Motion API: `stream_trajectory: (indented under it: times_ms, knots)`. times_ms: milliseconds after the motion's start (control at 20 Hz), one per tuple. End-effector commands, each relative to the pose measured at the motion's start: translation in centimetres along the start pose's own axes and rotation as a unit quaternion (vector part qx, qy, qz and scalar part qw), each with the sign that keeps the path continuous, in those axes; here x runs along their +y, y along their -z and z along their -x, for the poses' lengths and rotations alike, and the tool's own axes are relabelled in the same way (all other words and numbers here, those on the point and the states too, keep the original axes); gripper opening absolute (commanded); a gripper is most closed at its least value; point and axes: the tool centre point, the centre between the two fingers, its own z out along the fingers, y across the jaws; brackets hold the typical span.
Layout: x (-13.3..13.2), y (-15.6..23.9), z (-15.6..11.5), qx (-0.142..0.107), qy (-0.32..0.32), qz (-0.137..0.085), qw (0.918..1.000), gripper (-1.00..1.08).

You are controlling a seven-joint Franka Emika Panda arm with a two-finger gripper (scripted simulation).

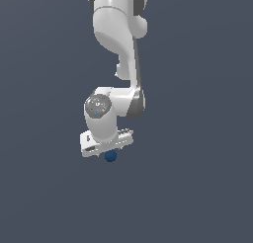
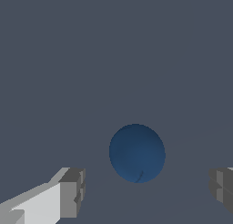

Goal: Pick up the object and move it to a goal position.

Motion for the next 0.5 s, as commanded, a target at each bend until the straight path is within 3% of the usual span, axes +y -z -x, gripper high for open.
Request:
stream_trajectory:
  times_ms: [0,450]
  knots:
    - [0.0,0.0,0.0,0.0,0.0,0.0,1.0,1.0]
    - [0.0,-3.6,0.0,0.0,0.002,0.0,1.0,1.0]
